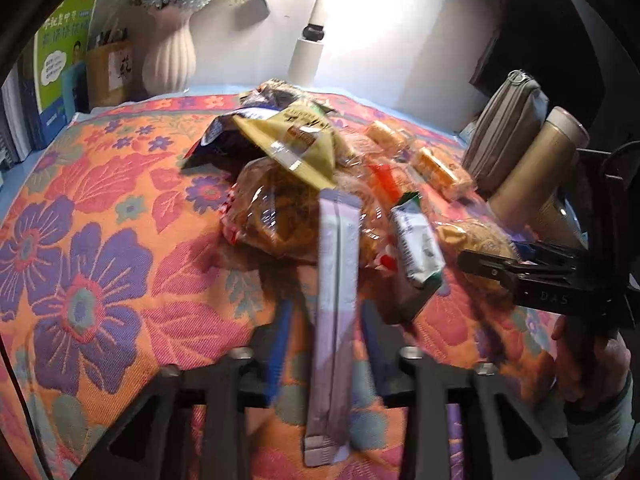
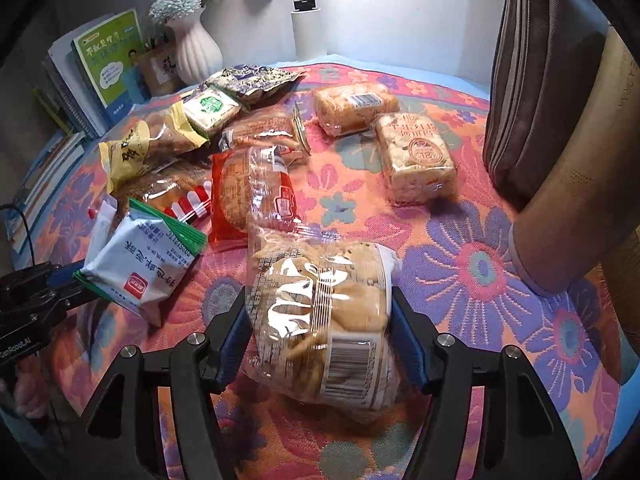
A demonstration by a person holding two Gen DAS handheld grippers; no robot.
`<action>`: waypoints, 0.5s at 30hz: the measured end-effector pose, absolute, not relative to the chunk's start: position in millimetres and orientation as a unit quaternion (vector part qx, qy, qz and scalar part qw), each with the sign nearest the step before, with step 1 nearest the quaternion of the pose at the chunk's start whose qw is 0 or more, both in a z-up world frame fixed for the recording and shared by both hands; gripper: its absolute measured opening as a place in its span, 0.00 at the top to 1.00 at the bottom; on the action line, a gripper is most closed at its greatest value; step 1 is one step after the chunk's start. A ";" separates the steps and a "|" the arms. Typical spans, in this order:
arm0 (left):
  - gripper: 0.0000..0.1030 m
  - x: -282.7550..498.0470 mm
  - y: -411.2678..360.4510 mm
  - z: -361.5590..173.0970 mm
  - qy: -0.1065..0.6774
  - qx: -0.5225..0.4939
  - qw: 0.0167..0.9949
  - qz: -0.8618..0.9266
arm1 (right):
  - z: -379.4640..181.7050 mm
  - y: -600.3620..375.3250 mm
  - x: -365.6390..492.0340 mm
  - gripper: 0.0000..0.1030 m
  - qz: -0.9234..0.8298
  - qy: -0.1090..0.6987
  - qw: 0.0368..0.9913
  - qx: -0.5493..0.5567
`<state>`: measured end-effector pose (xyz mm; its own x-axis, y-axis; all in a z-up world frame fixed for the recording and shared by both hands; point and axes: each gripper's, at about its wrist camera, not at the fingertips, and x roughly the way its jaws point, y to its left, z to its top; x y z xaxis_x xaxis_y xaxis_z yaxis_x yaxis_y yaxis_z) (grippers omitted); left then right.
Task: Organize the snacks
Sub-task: 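Grasp the white-and-purple stick packet with the left tool while the right tool grasps the clear cracker bag, then carry the stick packet and cracker bag over the amber glass plate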
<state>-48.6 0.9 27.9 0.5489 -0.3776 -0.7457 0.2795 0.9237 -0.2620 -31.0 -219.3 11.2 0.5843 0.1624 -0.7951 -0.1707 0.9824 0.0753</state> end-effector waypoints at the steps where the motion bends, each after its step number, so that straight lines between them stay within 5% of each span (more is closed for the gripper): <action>1: 0.49 -50.3 1.9 26.8 0.434 -0.056 0.881 -0.182 | 10.0 -219.8 -32.4 0.35 0.094 0.447 0.890 -0.003; 5: 0.49 -57.0 0.3 23.8 0.439 -0.058 0.877 -0.188 | 8.0 -228.4 -36.8 0.33 0.102 0.449 0.887 0.025; 8: 0.83 -61.5 -9.6 22.5 0.444 -0.037 0.878 -0.178 | 8.8 -231.1 -41.8 0.34 0.102 0.443 0.890 0.041; 15: 0.84 -79.6 -24.5 40.0 0.413 -0.016 0.894 -0.172 | 15.6 -230.1 -53.5 0.42 0.108 0.415 0.902 0.047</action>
